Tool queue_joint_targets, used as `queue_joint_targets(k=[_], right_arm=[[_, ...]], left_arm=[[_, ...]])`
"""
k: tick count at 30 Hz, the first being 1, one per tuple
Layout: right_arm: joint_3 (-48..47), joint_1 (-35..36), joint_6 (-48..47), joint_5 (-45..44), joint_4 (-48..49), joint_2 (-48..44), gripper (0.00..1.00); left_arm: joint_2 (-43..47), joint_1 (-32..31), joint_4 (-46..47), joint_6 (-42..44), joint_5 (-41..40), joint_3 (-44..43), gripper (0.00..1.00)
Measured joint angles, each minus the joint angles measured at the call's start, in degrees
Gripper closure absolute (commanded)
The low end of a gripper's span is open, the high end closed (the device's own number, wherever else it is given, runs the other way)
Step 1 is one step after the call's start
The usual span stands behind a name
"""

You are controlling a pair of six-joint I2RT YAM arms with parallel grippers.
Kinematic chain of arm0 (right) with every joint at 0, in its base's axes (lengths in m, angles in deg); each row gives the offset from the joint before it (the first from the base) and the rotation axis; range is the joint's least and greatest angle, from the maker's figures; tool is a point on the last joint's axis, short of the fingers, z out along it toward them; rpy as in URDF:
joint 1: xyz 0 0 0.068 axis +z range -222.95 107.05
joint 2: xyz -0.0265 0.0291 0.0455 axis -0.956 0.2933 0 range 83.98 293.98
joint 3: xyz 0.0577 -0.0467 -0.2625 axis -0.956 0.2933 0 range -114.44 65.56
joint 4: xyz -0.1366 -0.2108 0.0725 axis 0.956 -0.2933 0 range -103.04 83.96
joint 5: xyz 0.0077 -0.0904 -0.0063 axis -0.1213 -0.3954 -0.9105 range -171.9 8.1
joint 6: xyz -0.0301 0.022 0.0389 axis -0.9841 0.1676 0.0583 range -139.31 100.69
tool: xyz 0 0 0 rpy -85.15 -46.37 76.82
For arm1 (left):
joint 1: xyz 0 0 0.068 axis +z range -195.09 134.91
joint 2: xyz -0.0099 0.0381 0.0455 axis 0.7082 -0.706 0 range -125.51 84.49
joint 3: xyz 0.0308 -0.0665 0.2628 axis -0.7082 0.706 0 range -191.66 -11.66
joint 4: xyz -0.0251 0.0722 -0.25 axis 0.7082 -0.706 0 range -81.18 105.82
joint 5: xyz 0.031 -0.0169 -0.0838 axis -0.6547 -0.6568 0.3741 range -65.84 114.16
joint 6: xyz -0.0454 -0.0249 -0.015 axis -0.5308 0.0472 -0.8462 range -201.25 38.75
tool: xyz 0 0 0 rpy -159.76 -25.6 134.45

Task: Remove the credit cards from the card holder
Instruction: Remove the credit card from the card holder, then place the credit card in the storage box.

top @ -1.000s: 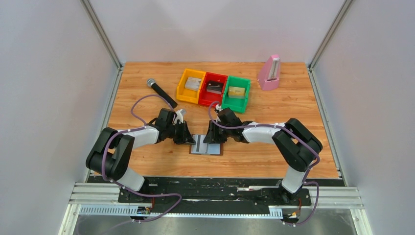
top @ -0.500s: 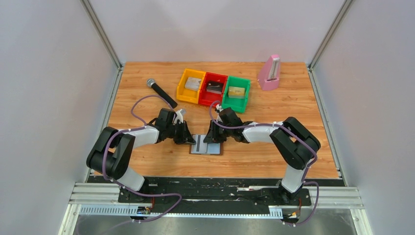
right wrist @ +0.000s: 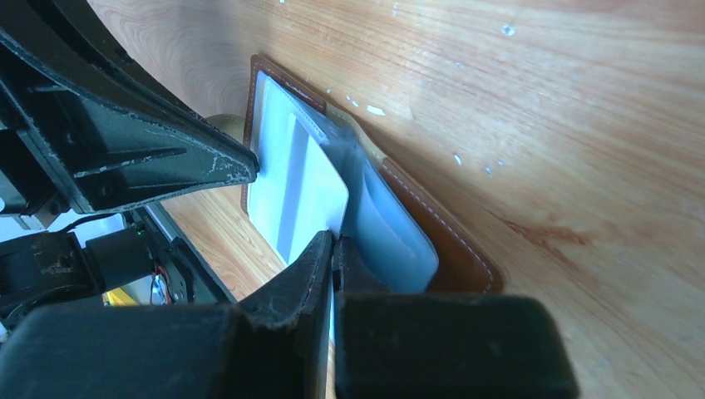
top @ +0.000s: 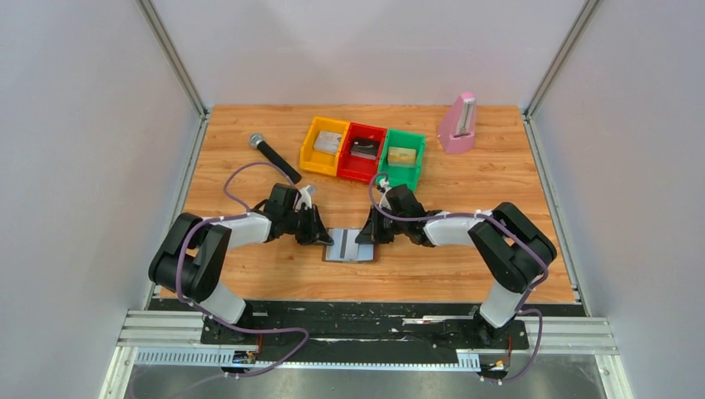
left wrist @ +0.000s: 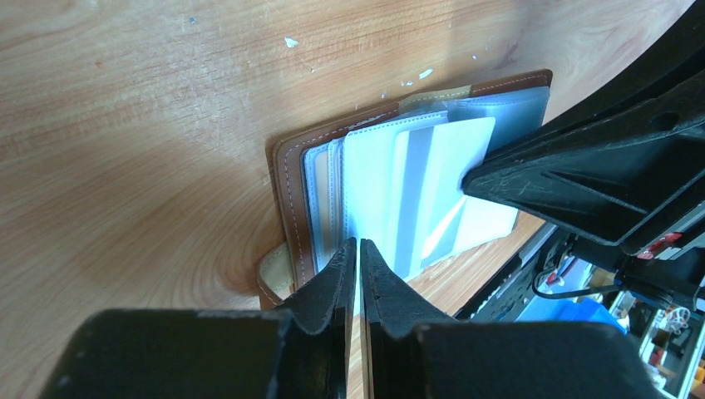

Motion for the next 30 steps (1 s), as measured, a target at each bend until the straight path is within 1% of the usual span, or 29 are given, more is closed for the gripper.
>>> queue_joint_targets(k=[9,11,12,14,15,16,19,24,27,30], right_arm=[[2.32,-1.55,-0.66,1.38,-0.70,-3.17,1.00],[2.60,-1.55,-1.14,1.25,-1.38,-4.52,1.00],[2.67,-1.55,-1.60,1.05,-2.05,-5.40,1.00],[2.69,-1.53,-3.28,0.42,-3.76,-7.96,1.00],[2.67,-1.49,-4.11,-0.02,-4.48,-9.09,1.00],[2.60,-1.38,-5.31,-0.94,-5.60,-10.45,1.00],[2.08,-1.11,-9.35,-3.76,-9.18,-14.78,1.00],[1.42,0.07,-16.20,-9.25,-12.61,-21.55,1.00],[1.42,2.99,-20.96,-14.14,-13.25,-25.22,1.00],[1.42,8.11,-27.30,-21.53,-12.74,-28.35,1.00]], left_arm=[[-0.66,0.00,-0.50,0.00,0.48,-0.72,0.85],[-0.63,-0.02,-0.87,0.00,0.48,-0.92,0.81],[-0.59,-0.02,-1.14,0.00,0.50,-1.05,0.76],[-0.44,-0.04,-1.90,-0.04,0.52,-1.42,0.70],[-0.28,-0.09,-2.49,0.00,0.48,-1.77,0.68],[-0.09,-0.09,-3.37,0.00,0.42,-2.19,0.65],[1.14,-0.15,-6.69,0.04,-0.31,-3.50,0.59],[5.75,-0.15,-11.21,-1.79,-0.46,-6.95,0.54],[8.94,-0.15,-12.39,-3.87,-0.31,-9.70,0.50],[11.80,-0.15,-12.70,-6.19,-0.02,-12.09,0.46]])
